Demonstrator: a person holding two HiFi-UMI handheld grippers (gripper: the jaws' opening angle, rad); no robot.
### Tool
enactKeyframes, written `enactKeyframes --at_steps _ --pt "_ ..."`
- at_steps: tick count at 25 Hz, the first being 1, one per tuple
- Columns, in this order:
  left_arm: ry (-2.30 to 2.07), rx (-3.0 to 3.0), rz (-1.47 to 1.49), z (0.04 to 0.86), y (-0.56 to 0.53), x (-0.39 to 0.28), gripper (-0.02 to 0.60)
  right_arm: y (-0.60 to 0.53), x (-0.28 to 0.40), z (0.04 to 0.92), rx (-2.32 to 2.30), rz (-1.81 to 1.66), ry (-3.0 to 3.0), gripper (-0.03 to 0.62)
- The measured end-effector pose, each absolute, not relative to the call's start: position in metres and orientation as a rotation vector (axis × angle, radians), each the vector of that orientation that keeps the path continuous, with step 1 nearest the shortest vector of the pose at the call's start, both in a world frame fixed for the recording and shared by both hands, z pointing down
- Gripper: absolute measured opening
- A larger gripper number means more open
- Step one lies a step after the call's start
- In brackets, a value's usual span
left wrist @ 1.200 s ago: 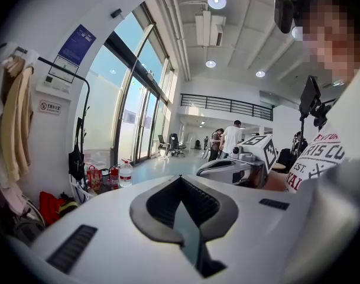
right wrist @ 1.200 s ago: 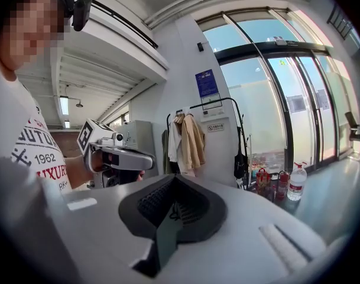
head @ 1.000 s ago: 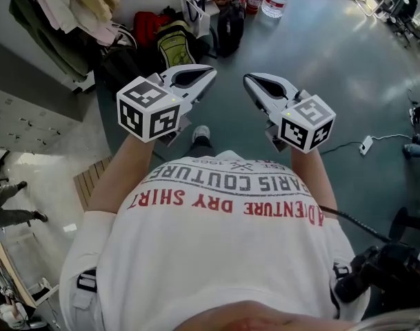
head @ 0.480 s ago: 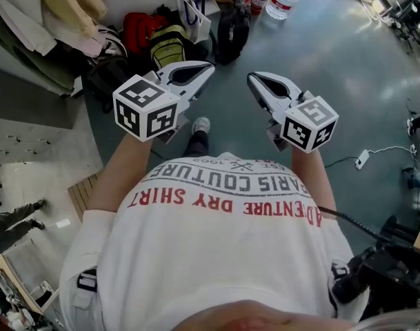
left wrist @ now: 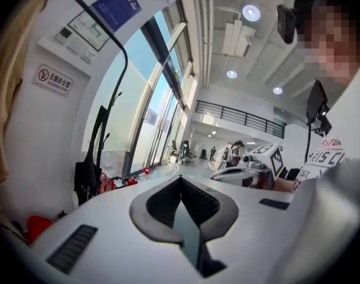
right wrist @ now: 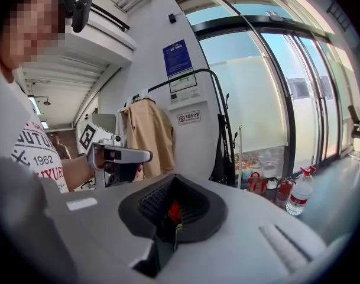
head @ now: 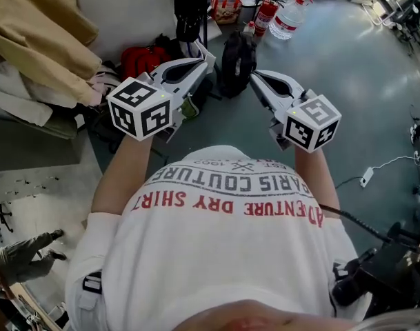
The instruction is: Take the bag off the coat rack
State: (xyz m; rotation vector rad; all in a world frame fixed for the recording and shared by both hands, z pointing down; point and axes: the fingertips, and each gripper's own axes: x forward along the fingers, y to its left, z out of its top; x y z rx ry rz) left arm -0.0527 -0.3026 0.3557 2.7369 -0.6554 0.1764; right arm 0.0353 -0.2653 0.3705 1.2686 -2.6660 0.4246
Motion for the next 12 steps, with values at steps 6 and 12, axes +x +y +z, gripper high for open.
enactKeyframes --at_steps 6,12 --pt "-0.673 2.750 0.076 0.334 -0.365 -0.058 0.005 -0.319 0.043 0.364 1.283 0.436 -2.683 0.000" --pt "-0.705 2.729 0.045 0.331 -0.437 -0.052 0.005 -0.394 0.044 0.364 1.209 0.432 -2.707 0.000"
